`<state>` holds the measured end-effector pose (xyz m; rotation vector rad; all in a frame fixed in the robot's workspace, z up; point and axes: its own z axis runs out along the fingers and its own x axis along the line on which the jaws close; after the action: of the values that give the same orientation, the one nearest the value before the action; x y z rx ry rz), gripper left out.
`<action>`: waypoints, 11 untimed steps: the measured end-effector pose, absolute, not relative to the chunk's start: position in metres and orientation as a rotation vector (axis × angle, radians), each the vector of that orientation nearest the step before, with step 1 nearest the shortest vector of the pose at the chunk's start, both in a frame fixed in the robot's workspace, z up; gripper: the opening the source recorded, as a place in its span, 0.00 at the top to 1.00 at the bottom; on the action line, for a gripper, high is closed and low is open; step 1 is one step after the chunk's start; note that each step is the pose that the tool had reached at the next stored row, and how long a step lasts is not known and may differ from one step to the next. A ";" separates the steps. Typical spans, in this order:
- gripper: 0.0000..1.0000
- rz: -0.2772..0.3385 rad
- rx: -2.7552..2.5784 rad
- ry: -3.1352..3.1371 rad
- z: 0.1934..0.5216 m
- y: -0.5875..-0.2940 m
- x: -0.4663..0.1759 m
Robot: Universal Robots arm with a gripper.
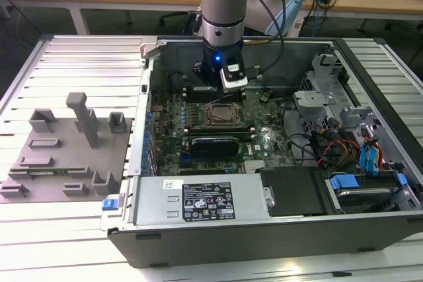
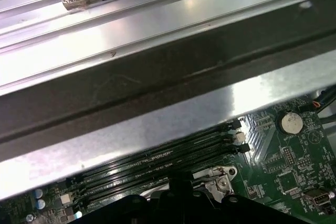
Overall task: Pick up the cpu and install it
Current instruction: 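Install the first cpu locking lever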
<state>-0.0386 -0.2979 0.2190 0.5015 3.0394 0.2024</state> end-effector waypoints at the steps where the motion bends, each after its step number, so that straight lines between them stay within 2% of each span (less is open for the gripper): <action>1: 0.89 0.203 0.486 3.043 0.218 -0.298 -0.038; 11: 0.89 0.208 0.290 3.076 0.217 -0.298 -0.038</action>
<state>-0.0382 -0.2978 0.2174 0.2900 3.0756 0.2083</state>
